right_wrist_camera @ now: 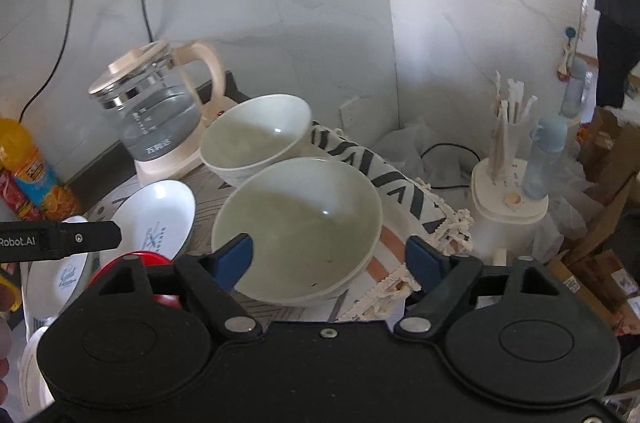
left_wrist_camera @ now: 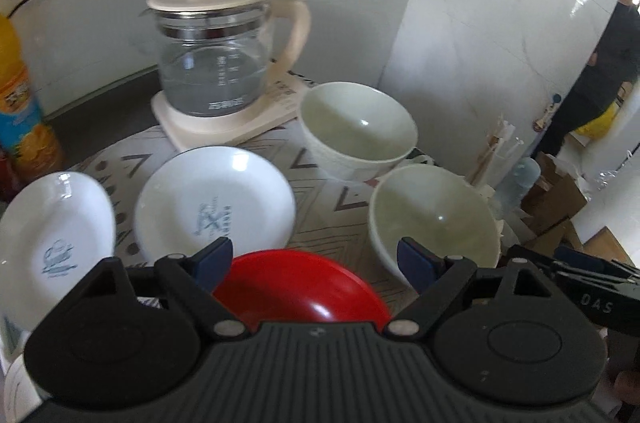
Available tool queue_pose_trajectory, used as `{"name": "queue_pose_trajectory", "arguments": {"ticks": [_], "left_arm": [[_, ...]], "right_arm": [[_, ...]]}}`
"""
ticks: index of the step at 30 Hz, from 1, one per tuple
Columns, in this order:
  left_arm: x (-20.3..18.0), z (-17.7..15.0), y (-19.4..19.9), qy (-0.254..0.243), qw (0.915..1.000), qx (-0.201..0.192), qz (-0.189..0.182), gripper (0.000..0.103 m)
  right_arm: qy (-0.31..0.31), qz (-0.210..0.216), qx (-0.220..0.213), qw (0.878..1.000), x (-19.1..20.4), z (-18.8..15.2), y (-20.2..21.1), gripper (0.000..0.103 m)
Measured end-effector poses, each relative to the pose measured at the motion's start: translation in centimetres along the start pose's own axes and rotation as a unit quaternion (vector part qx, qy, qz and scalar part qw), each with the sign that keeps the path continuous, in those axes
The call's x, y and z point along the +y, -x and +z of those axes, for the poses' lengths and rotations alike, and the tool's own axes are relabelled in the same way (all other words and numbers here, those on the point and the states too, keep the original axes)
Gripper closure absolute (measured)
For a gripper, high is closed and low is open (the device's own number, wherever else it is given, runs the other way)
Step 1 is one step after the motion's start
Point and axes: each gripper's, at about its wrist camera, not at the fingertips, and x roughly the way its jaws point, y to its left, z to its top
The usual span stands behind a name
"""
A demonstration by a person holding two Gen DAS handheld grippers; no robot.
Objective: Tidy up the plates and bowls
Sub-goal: 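Reach the right gripper to the rim of the large white bowl, then close the right gripper on the large white bowl's rim, then lift the large white bowl and lower it into the red-and-black bowl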
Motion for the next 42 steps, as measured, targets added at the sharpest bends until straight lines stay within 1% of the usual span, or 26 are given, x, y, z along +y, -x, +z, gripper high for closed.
{"name": "queue_pose_trajectory", "arguments": {"ticks": [1,2,5,6,9,10,11,14,16,18,21,23,24,25,26,28,29,32,34,39,42], "left_arm": [[-0.2,0.2,-0.3,-0.002,1.0000,0.002,-0.005,0.019],[-0.5,0.4,-0.6,-0.004,0.9999,0.005,-0.011,0.020],[-1.1,0.9,-1.7,-0.011,0.9995,0.011,-0.026,0.023],[-1.2,1.0,-2.2,-0.012,0.9994,0.015,-0.029,0.026],[-1.5,1.4,-4.1,-0.004,0.9986,0.038,-0.036,0.038],[-1.6,1.5,-4.6,-0.002,0.9983,0.043,-0.038,0.042],[-1.7,1.7,-5.0,0.000,0.9981,0.048,-0.040,0.043],[-1.9,2.0,-6.3,0.004,0.9975,0.059,-0.040,0.046],[-2.0,2.1,-7.3,0.006,0.9965,0.070,-0.044,0.057],[-2.2,2.3,-8.3,0.007,0.9958,0.080,-0.044,0.060],[-2.4,2.5,-9.4,0.011,0.9948,0.091,-0.043,0.063],[-2.5,2.5,-10.1,0.015,0.9943,0.098,-0.041,0.064],[-2.5,2.5,-10.5,0.016,0.9940,0.102,-0.038,0.068],[-2.5,2.5,-10.9,0.019,0.9936,0.107,-0.033,0.074],[-2.5,2.5,-11.3,0.020,0.9930,0.113,-0.031,0.076],[-2.5,2.6,-12.2,0.023,0.9913,0.126,-0.031,0.082],[-2.5,2.6,-12.5,0.026,0.9906,0.130,-0.034,0.083],[-2.7,2.6,-13.3,0.024,0.9898,0.136,-0.036,0.088],[-3.0,2.6,-13.8,0.026,0.9884,0.144,-0.041,0.098],[-3.8,2.9,-13.7,0.020,0.9886,0.144,-0.039,0.098],[-4.0,3.1,-12.9,0.016,0.9902,0.133,-0.038,0.098]], "right_arm": [[-0.002,-0.003,0.006,1.000,-0.2,0.0,-0.3,0.035],[-0.006,-0.005,0.012,1.000,-0.5,0.1,-0.7,0.038],[-0.011,-0.006,0.021,1.000,-1.1,0.2,-1.4,0.041],[-0.011,-0.006,0.024,1.000,-1.3,0.3,-1.7,0.042],[-0.012,-0.003,0.038,0.999,-1.8,0.4,-2.7,0.049],[-0.013,-0.003,0.045,0.999,-2.0,0.5,-3.1,0.053],[-0.014,-0.002,0.050,0.999,-2.1,0.6,-3.4,0.056],[-0.011,-0.003,0.059,0.998,-2.4,0.7,-4.2,0.056],[-0.009,-0.003,0.067,0.998,-2.5,0.9,-4.8,0.056],[-0.007,-0.001,0.075,0.997,-2.7,0.9,-5.3,0.057],[0.006,0.007,0.087,0.996,-2.6,1.0,-6.4,0.057],[0.010,0.002,0.098,0.995,-2.6,1.1,-7.3,0.057],[0.006,0.005,0.103,0.995,-2.6,1.2,-7.8,0.057],[0.003,0.007,0.107,0.994,-2.7,1.2,-8.1,0.058],[0.003,0.007,0.112,0.994,-2.8,1.3,-8.5,0.064],[0.002,0.002,0.120,0.993,-2.9,1.3,-9.3,0.069],[0.001,0.002,0.123,0.992,-3.0,1.3,-9.6,0.075],[0.001,0.018,0.127,0.992,-3.2,1.3,-10.0,0.086],[0.014,0.014,0.124,0.992,-2.9,1.3,-9.9,0.086],[0.010,0.014,0.110,0.994,-3.2,1.9,-9.0,0.086],[0.019,0.016,0.100,0.995,-2.9,2.4,-8.4,0.086]]}}
